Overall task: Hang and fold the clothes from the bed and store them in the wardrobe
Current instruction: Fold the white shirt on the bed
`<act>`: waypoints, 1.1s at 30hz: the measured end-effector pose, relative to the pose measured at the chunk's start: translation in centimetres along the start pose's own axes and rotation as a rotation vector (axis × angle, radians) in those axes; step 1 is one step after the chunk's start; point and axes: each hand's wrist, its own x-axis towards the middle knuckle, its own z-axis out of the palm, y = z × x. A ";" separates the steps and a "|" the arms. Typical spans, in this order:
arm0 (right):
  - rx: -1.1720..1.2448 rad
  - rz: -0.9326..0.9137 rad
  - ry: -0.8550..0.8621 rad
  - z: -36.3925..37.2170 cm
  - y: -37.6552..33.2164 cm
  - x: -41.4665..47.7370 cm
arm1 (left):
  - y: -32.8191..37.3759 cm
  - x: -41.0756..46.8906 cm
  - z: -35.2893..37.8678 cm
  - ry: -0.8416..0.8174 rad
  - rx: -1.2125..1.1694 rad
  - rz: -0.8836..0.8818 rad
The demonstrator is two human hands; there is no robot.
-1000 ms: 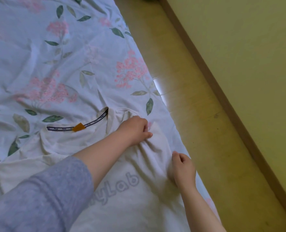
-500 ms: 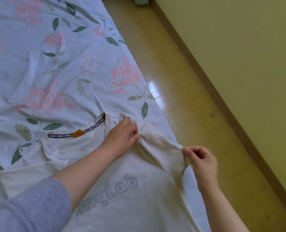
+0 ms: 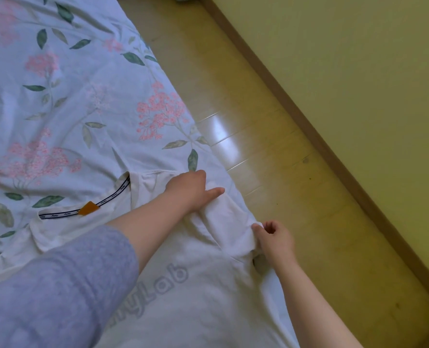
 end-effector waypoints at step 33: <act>0.546 0.305 -0.103 -2.4 1.5 -0.2 | 4.7 1.9 1.1 -0.012 -0.351 -0.049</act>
